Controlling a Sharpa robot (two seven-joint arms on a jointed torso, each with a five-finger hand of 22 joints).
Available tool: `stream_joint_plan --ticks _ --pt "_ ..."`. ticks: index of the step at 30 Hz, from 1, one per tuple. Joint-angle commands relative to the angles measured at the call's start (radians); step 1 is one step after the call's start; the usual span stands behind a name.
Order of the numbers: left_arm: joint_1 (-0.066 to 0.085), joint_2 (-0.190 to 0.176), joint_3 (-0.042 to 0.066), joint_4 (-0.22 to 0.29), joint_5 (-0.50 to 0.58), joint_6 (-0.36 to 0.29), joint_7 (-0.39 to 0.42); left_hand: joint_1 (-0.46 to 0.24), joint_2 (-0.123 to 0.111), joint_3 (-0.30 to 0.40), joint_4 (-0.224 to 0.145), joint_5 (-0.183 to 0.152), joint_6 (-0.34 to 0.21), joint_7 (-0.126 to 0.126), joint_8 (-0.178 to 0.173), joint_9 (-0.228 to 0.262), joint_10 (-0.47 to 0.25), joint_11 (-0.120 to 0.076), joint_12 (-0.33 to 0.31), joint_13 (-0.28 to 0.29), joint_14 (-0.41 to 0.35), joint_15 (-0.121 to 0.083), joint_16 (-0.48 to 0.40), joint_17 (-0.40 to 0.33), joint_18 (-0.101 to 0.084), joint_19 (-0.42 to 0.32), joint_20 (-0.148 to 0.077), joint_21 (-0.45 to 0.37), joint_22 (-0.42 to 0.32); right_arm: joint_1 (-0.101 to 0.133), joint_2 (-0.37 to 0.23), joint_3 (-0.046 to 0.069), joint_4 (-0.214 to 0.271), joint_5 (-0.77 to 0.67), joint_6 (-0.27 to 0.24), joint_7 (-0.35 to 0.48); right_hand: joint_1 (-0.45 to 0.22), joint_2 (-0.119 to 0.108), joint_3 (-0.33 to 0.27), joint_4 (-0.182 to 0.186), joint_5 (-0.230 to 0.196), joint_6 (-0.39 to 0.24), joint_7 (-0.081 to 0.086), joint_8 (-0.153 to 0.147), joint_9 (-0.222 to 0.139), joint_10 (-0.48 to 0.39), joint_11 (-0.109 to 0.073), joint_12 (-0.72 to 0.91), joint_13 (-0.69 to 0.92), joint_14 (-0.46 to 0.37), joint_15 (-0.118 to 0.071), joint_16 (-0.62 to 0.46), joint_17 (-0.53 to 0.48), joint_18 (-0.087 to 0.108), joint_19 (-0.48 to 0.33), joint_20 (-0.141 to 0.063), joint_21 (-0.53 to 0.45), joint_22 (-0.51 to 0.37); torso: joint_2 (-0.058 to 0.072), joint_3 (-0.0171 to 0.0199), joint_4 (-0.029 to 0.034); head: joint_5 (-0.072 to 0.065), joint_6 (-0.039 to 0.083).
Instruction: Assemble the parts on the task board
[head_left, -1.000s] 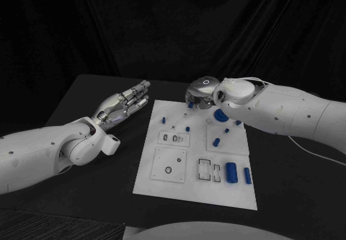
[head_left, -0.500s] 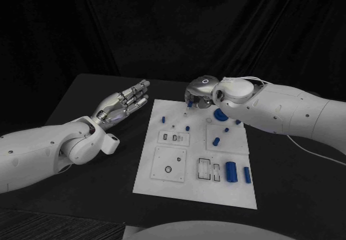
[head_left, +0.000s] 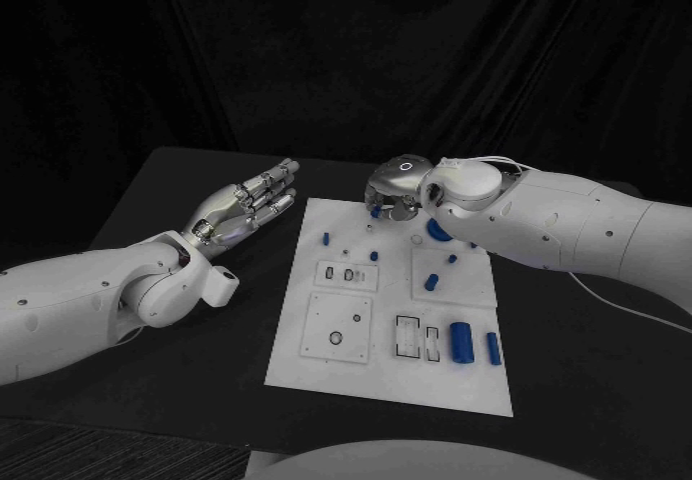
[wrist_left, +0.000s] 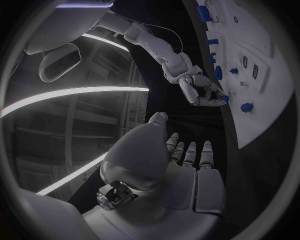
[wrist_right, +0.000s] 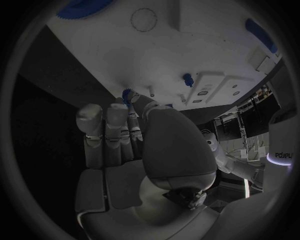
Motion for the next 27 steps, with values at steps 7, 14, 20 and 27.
stream_joint_plan --ticks 7,14,20,27 --pt "-0.001 0.005 0.001 -0.005 0.001 0.016 0.114 0.003 0.009 0.009 -0.003 0.002 0.0 0.008 0.001 0.0 -0.002 0.01 -0.004 -0.001 -0.002 0.005 -0.004 -0.001 0.002 0.001 0.009 -0.006 -0.002 -0.007 -0.002 -0.001 0.002 -0.008 0.034 -0.021 -0.013 -0.012 0.003 0.009 0.001 -0.056 -0.014 -0.038 -0.014 -0.027 0.017 -0.031 0.0 -0.009 0.015 -0.007 -0.01 -0.015 -0.009 0.008 -0.014 -0.002 -0.002 0.0007 -0.0006 0.001 -0.003" --pt "-0.001 0.009 0.001 -0.01 0.001 0.019 0.112 0.004 0.01 0.011 -0.004 0.002 0.0 0.008 0.001 0.0 -0.002 0.01 -0.004 -0.001 -0.002 0.005 -0.004 -0.001 0.003 0.001 0.01 -0.006 -0.002 -0.012 -0.002 -0.001 0.002 -0.008 0.081 -0.058 -0.018 -0.038 0.001 0.01 -0.005 -0.196 -0.063 -0.082 -0.061 -0.138 0.034 -0.089 -0.001 -0.053 0.031 -0.049 -0.067 -0.005 -0.052 0.021 -0.068 -0.04 -0.001 0.0008 0.0003 0.001 -0.004" --pt "-0.001 0.01 0.001 -0.013 0.001 0.021 0.109 0.004 0.01 0.011 -0.004 0.002 0.0 0.008 0.001 0.0 -0.002 0.01 -0.004 -0.001 -0.002 0.005 -0.004 -0.001 0.003 0.001 0.01 -0.006 -0.002 -0.014 -0.01 -0.001 -0.001 -0.008 0.059 -0.087 0.0 -0.028 -0.097 0.004 -0.014 -0.658 -0.135 -0.099 -0.206 -0.328 0.053 -0.081 0.013 -0.135 0.05 -0.094 -0.142 0.011 -0.121 0.043 -0.155 -0.084 -0.001 0.0004 0.0006 0.003 -0.003" --pt "-0.001 0.011 0.001 -0.02 0.001 0.026 0.107 0.004 0.011 0.014 -0.005 0.0 -0.002 0.01 0.001 0.0 -0.002 0.012 -0.004 -0.001 -0.002 0.004 -0.004 -0.001 0.004 0.001 0.011 -0.006 -0.002 -0.011 -0.047 -0.001 0.03 -0.008 -0.071 -0.089 0.01 -0.018 -0.127 0.023 -0.012 -0.65 -0.132 -0.09 -0.212 -0.353 0.056 -0.058 0.018 -0.141 0.051 -0.088 -0.141 0.012 -0.124 0.046 -0.165 -0.079 -0.001 0.0004 0.0007 0.0 -0.001"
